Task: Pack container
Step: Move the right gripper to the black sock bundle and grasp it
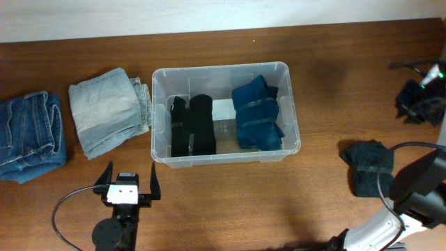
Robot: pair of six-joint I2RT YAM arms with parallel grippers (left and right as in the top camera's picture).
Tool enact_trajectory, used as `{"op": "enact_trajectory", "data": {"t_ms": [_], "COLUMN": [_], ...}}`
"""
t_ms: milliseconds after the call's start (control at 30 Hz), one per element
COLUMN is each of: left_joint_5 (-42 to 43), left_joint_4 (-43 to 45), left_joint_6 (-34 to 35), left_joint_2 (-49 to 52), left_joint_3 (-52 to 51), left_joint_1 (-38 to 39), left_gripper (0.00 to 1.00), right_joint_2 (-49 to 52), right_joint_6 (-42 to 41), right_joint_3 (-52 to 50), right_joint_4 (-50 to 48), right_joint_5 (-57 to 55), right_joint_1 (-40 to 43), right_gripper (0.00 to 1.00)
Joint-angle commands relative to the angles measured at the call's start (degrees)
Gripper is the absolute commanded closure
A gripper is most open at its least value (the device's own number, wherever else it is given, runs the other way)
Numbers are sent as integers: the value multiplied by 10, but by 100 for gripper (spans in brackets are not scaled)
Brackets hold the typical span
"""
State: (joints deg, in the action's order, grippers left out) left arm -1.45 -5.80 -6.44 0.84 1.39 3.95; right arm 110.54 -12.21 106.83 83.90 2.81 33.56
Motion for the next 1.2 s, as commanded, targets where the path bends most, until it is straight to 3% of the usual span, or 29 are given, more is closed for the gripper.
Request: {"op": "enact_trajectory", "data": {"t_ms": [0,433,767,867,900,933,967,1167], "left_joint_5": [6,6,6,6,6,6,6,6], "left_joint_4": [2,2,2,2,2,2,2,2], "left_joint_6": [-6,-6,-6,-6,-6,-6,-6,-6], "left_joint_2": [-5,-5,-5,-5,-5,-5,-5,-5], "left_joint_3": [-4,-4,-4,-4,-4,-4,-4,-4], "left_joint_1": [-3,-3,-3,-3,-3,-3,-3,-3], "left_gripper": [0,0,0,0,0,0,0,0], "right_joint_2": [-6,-6,-6,-6,-6,-6,-6,-6], "right_joint_6": [-26,-129,-138,-138,-138,-138,-138,-135], "right_joint_3": [-49,-255,-330,-332,-332,-332,-332,-332], "right_joint_4": [-17,-121,-158,-158,-158,-158,-158,-156], "right_joint_5": [-5,-2,-1,0,0,0,0,25], "right_joint_1": [39,184,205,205,205,205,205,205], "right_gripper": [87,87,75,41,20,8,2,1]}}
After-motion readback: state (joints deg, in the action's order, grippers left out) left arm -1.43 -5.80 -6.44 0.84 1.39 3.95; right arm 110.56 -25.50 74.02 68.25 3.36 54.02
